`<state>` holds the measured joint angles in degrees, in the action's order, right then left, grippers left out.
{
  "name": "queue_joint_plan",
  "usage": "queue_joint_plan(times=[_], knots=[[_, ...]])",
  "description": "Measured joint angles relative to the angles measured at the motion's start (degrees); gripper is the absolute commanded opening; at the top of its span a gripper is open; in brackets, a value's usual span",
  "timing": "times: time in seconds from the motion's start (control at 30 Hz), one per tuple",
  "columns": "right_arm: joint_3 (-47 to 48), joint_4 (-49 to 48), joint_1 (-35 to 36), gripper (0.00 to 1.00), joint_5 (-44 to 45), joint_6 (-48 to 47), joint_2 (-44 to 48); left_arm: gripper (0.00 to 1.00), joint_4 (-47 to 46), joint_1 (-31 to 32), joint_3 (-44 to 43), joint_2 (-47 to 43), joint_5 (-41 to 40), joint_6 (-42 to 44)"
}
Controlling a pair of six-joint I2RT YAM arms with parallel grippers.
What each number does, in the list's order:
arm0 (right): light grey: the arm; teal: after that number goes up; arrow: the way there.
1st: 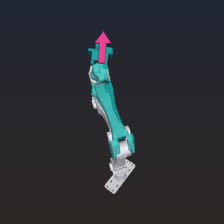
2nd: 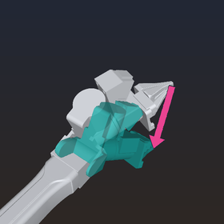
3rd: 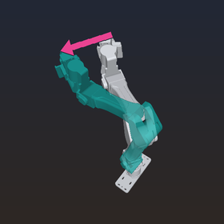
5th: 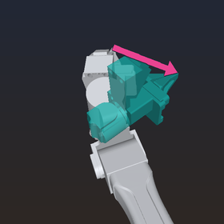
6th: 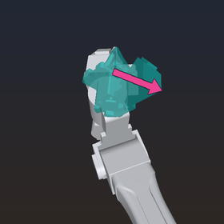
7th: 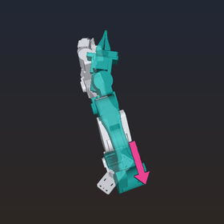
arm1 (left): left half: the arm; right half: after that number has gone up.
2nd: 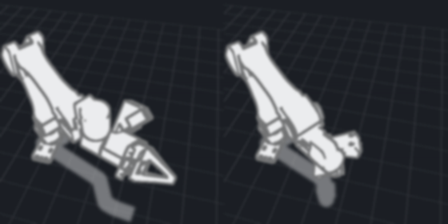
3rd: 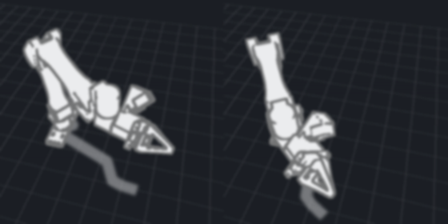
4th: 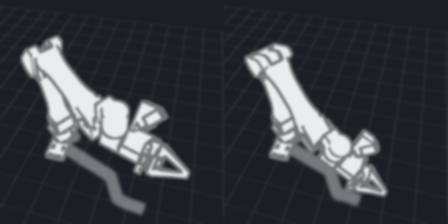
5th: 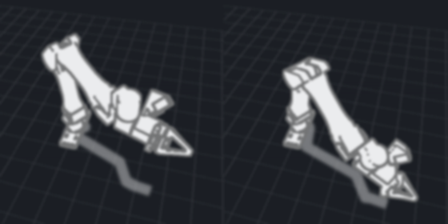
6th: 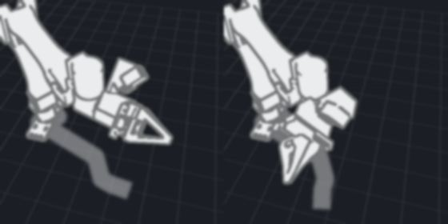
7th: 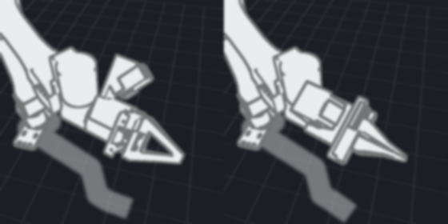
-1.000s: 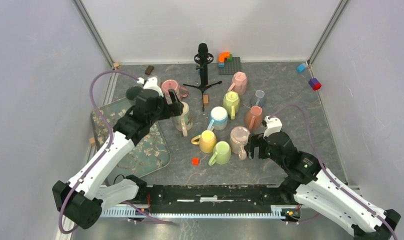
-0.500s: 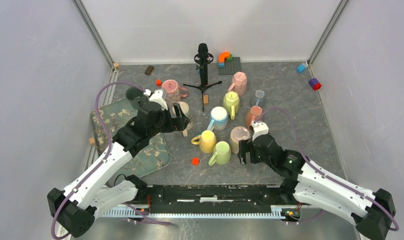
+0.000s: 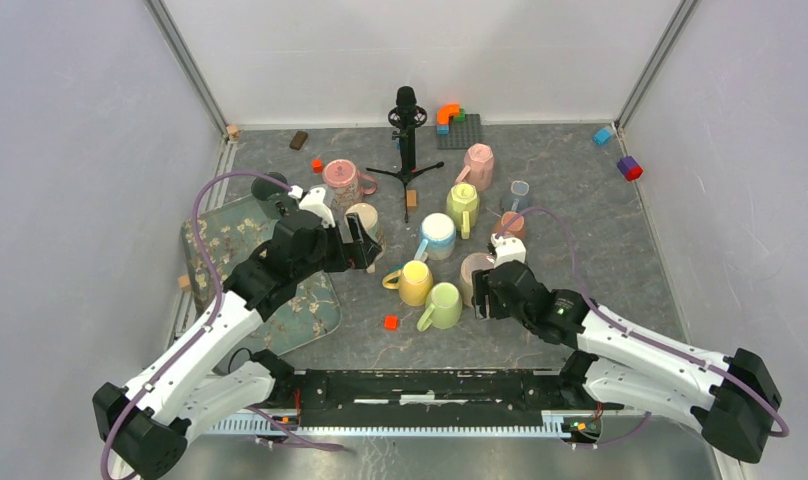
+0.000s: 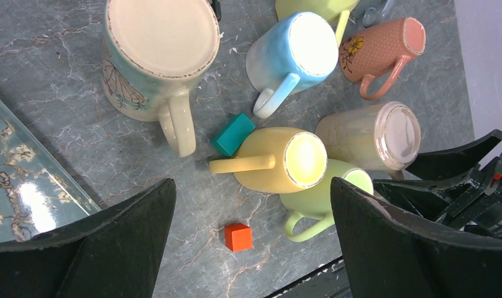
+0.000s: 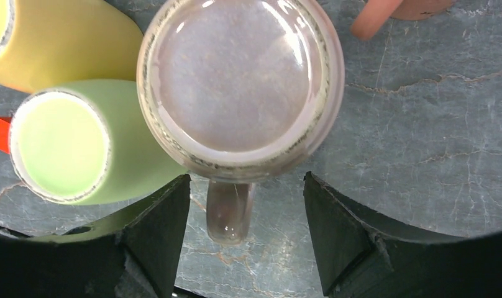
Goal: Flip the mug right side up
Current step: Turn over the cup at the center of the board.
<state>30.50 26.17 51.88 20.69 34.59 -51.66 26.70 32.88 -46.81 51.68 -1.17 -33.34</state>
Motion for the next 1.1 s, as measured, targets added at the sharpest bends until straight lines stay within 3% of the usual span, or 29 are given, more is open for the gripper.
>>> queue_joint_plan(times=[0.27,0.73,1.1], knots=[[0.92,-0.85,0.00,0.58,0.48,0.17,-3.21,1.00,-0.24,0.00,0.00,-0.52,1.31,-0.39],[1.01,-0.92,0.04,0.01,1.79,0.15,-3.34,1.00,-0.31,0.00,0.35,-3.04,4.70,-2.03],[5.75,6.97,0.13,0.00,4.57,-0.59,0.28,1.00,-5.05,0.00,2.64,-3.69,12.02,-7.37]])
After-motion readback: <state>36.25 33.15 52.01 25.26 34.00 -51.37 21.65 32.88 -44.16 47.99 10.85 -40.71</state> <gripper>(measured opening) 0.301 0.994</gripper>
